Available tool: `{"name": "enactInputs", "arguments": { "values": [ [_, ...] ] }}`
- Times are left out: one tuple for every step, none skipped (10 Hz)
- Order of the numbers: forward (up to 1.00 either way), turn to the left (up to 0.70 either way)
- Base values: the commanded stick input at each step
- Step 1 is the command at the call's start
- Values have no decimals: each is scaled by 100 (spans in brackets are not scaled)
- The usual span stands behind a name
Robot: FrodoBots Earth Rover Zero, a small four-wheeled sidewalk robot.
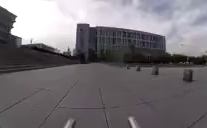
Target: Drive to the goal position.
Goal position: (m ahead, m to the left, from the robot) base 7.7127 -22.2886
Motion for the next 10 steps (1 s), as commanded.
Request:
{"name": "enactInputs", "arguments": {
  "values": [
    [100, 12],
    [100, 27],
    [100, 12],
    [100, 0],
    [100, 0],
    [100, 0],
    [100, 0],
    [100, 0],
    [100, 0],
    [100, 0]
  ]
}}
